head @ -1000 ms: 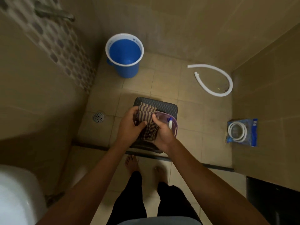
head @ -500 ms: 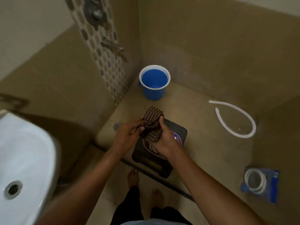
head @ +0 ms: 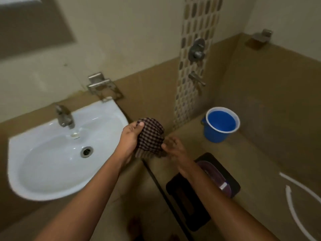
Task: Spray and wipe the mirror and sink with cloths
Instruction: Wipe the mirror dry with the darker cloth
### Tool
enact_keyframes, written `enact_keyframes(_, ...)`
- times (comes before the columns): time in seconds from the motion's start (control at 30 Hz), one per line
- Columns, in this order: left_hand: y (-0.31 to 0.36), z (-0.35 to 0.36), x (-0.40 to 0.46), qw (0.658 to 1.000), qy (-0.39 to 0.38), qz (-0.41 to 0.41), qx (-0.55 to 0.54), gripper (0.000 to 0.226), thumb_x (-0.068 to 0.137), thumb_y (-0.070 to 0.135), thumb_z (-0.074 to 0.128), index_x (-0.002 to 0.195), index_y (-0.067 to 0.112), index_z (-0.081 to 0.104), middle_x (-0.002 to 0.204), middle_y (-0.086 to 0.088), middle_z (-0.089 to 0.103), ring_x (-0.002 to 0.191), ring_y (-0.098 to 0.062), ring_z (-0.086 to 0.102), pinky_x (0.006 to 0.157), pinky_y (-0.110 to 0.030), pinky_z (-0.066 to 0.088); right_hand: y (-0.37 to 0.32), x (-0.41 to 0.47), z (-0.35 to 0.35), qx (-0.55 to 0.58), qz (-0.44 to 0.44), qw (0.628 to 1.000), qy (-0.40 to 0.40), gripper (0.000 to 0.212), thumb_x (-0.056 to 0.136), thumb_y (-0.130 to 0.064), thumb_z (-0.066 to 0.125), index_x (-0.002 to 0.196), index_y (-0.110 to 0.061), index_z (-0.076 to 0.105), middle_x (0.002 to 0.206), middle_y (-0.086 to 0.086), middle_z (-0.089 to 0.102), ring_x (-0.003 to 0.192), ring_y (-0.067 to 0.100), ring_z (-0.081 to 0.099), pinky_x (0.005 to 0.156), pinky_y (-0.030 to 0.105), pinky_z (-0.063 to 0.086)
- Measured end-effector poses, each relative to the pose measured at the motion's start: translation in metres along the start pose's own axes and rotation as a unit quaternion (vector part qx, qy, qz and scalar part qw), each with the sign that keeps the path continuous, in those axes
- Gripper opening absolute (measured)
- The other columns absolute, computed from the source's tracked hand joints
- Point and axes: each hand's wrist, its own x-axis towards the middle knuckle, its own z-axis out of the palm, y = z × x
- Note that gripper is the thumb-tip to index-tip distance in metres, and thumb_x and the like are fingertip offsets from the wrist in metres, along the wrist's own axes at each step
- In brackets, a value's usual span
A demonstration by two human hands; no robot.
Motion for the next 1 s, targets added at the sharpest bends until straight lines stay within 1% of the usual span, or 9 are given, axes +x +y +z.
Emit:
enact_keyframes(0.07, 0.011, -0.033, -0.010, 1.000, 0.007, 0.000, 0.025, 0.021, 0.099, 0.024, 0.054, 0.094, 0.008, 0.067, 0.091, -0.012, 0.073, 0.089, -0.026, 0.068, 0.083, -0.039, 0.055, -0.008, 0.009, 0.028, -0.009, 0.006, 0.997, -0.071, 0.095, 0.059, -0.032, 0.091, 0.139, -0.018, 0.042, 0.132, -0.001, 0.056, 0.113, 0.010, 0.060, 0.086, 0.025, 0.051)
enact_keyframes(0.17, 0.024, -0.075, -0.023, 0.999, -0.015, 0.001, 0.053, 0.031, 0.095, 0.027, 0.060, 0.101, -0.003, 0.065, 0.099, -0.025, 0.070, 0.090, -0.031, 0.066, 0.087, -0.042, 0.053, -0.013, 0.011, 0.080, -0.005, 0.018, 0.983, -0.180, 0.069, 0.073, -0.027, 0.081, 0.133, -0.010, 0.051, 0.122, 0.008, 0.065, 0.105, 0.017, 0.065, 0.083, 0.030, 0.055)
enact_keyframes(0.23, 0.035, -0.102, -0.035, 0.998, -0.001, 0.015, 0.068, 0.031, 0.095, 0.025, 0.061, 0.101, -0.005, 0.064, 0.097, -0.027, 0.069, 0.086, -0.029, 0.066, 0.085, -0.041, 0.054, 0.002, 0.014, 0.114, 0.018, 0.056, 0.972, -0.228, 0.071, 0.071, -0.032, 0.082, 0.130, -0.005, 0.055, 0.122, 0.016, 0.064, 0.107, 0.026, 0.064, 0.089, 0.039, 0.055)
enact_keyframes(0.33, 0.044, -0.138, -0.049, 0.990, 0.072, 0.036, 0.117, 0.020, 0.094, 0.022, 0.063, 0.085, 0.004, 0.066, 0.077, -0.011, 0.070, 0.070, -0.018, 0.065, 0.069, -0.031, 0.053, 0.028, 0.016, 0.157, 0.014, 0.099, 0.973, -0.206, 0.064, 0.060, -0.029, 0.090, 0.114, -0.004, 0.066, 0.116, 0.019, 0.067, 0.101, 0.029, 0.066, 0.087, 0.041, 0.056)
enact_keyframes(0.47, 0.049, -0.195, -0.065, 0.983, 0.122, 0.004, 0.136, 0.025, 0.091, 0.024, 0.067, 0.081, 0.001, 0.065, 0.076, -0.011, 0.068, 0.073, -0.022, 0.064, 0.071, -0.036, 0.051, 0.044, 0.014, 0.209, 0.011, 0.099, 0.982, -0.161, 0.044, 0.074, -0.015, 0.076, 0.115, -0.001, 0.066, 0.110, 0.019, 0.069, 0.099, 0.033, 0.066, 0.088, 0.046, 0.054)
enact_keyframes(0.57, 0.057, -0.231, -0.072, 0.989, 0.119, -0.024, 0.090, 0.011, 0.089, 0.008, 0.062, 0.079, 0.008, 0.065, 0.077, -0.009, 0.068, 0.077, -0.023, 0.064, 0.071, -0.033, 0.051, 0.048, 0.013, 0.244, 0.044, 0.092, 0.981, -0.166, 0.035, 0.077, -0.016, 0.068, 0.109, -0.003, 0.066, 0.100, 0.020, 0.070, 0.084, 0.035, 0.068, 0.068, 0.046, 0.056)
enact_keyframes(0.63, 0.065, -0.250, -0.074, 0.991, 0.114, -0.012, 0.066, 0.012, 0.086, -0.002, 0.059, 0.087, 0.005, 0.068, 0.079, -0.010, 0.070, 0.078, -0.022, 0.067, 0.073, -0.032, 0.053, 0.051, 0.013, 0.268, 0.065, 0.106, 0.980, -0.156, 0.047, 0.072, -0.023, 0.071, 0.112, -0.001, 0.064, 0.100, 0.022, 0.069, 0.085, 0.037, 0.066, 0.063, 0.043, 0.054)
enact_keyframes(0.83, 0.091, -0.313, -0.073, 0.983, 0.145, 0.028, 0.105, 0.018, 0.079, -0.005, 0.072, 0.096, 0.000, 0.068, 0.072, -0.012, 0.068, 0.066, -0.017, 0.067, 0.068, -0.027, 0.053, 0.063, 0.022, 0.344, 0.111, 0.130, 0.970, -0.176, 0.051, 0.078, -0.015, 0.075, 0.124, 0.002, 0.059, 0.120, 0.027, 0.064, 0.106, 0.042, 0.064, 0.083, 0.050, 0.056)
enact_keyframes(1.0, 0.108, -0.351, -0.064, 0.964, 0.183, 0.064, 0.184, 0.016, 0.078, -0.001, 0.075, 0.080, 0.014, 0.070, 0.076, -0.007, 0.069, 0.073, -0.021, 0.065, 0.078, -0.039, 0.054, 0.060, 0.028, 0.388, 0.088, 0.104, 0.971, -0.197, 0.045, 0.081, -0.013, 0.068, 0.124, 0.000, 0.059, 0.117, 0.025, 0.066, 0.106, 0.040, 0.064, 0.085, 0.049, 0.055)
